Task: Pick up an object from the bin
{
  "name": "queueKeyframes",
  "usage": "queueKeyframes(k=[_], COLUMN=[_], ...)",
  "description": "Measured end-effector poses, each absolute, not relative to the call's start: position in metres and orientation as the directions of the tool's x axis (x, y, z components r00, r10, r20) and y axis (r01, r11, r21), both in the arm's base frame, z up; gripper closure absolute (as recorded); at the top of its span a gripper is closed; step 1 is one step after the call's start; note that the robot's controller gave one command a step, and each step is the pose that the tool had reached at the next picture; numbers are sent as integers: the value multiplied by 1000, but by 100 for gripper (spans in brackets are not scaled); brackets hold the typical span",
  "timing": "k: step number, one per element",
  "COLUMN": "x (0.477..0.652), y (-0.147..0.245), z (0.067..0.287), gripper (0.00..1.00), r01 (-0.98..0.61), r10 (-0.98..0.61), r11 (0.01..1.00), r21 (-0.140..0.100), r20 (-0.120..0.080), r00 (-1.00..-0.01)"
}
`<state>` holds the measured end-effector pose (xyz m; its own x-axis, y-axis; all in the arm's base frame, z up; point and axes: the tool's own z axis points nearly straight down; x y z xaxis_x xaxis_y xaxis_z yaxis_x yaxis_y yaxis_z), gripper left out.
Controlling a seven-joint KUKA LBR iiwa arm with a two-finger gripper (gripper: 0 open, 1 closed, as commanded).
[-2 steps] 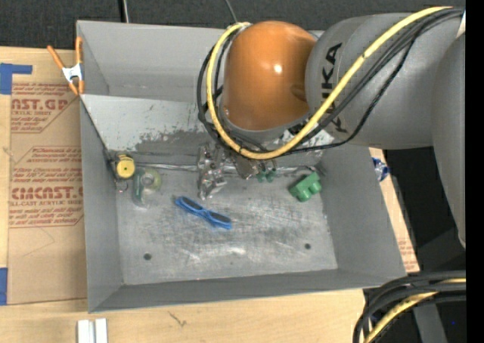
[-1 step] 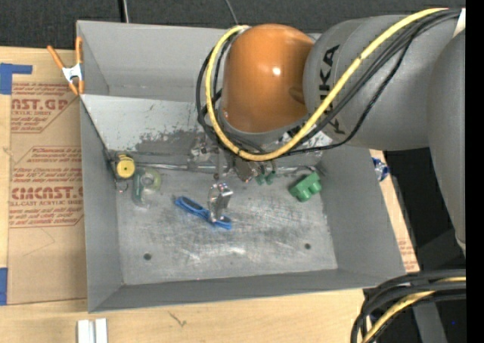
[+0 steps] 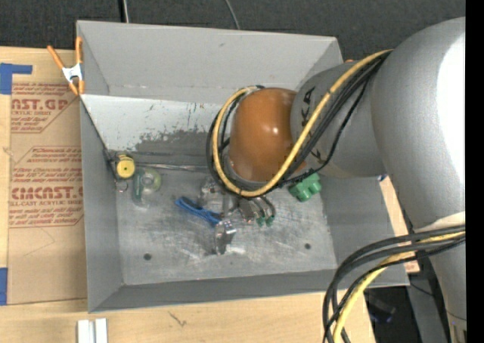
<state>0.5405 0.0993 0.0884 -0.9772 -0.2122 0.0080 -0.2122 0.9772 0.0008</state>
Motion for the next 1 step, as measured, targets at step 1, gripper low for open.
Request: queueKeyframes(k=[1], x=[543], y=[101], z=[93], gripper=[100], r01=[-214], r10=[-214], r11=[977], r21=[2], r20=[-1], r00=[-977])
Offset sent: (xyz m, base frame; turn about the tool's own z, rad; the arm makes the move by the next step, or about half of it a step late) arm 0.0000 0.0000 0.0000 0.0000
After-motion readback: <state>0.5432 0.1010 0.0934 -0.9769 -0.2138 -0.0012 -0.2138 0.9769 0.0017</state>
